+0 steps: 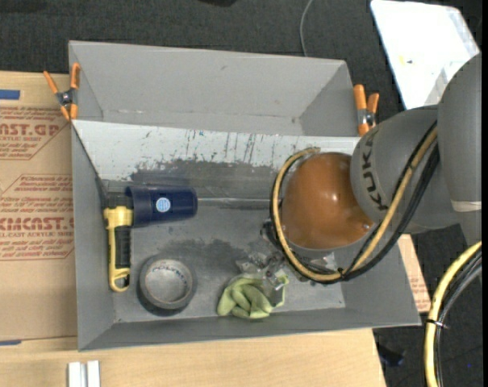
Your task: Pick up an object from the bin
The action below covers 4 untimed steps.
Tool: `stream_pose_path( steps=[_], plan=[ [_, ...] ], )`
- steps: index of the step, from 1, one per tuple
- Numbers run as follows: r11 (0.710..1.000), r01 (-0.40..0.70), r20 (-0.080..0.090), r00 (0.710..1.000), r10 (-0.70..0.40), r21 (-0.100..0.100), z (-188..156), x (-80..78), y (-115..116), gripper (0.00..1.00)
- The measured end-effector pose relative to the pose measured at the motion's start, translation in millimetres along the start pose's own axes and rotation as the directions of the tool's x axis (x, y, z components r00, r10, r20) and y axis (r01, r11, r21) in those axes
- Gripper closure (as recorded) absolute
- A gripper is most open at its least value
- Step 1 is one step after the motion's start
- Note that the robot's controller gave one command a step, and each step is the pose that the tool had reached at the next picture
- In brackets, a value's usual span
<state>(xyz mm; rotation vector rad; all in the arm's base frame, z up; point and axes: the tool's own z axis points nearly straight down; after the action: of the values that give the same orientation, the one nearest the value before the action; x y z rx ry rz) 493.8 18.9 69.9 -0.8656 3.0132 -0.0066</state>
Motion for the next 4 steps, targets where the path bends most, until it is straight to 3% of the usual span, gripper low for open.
stream_pose_path(
  steps=[1,2,3,4],
  plan=[
    [1.000,0.000,0.000,1.000,0.000,0.000,0.0,0.0,0.0,1.00],
    [1.000,0.016,-0.004,1.000,-0.016,-0.003,-103.7,-4.4,0.0,0.00],
    [1.000,0.027,-0.001,1.000,-0.027,-0.002,-179.0,-8.8,-1.0,0.00],
    [0.990,0.144,0.006,0.990,-0.144,0.003,-131.5,-1.8,-1.4,0.00]
  ],
)
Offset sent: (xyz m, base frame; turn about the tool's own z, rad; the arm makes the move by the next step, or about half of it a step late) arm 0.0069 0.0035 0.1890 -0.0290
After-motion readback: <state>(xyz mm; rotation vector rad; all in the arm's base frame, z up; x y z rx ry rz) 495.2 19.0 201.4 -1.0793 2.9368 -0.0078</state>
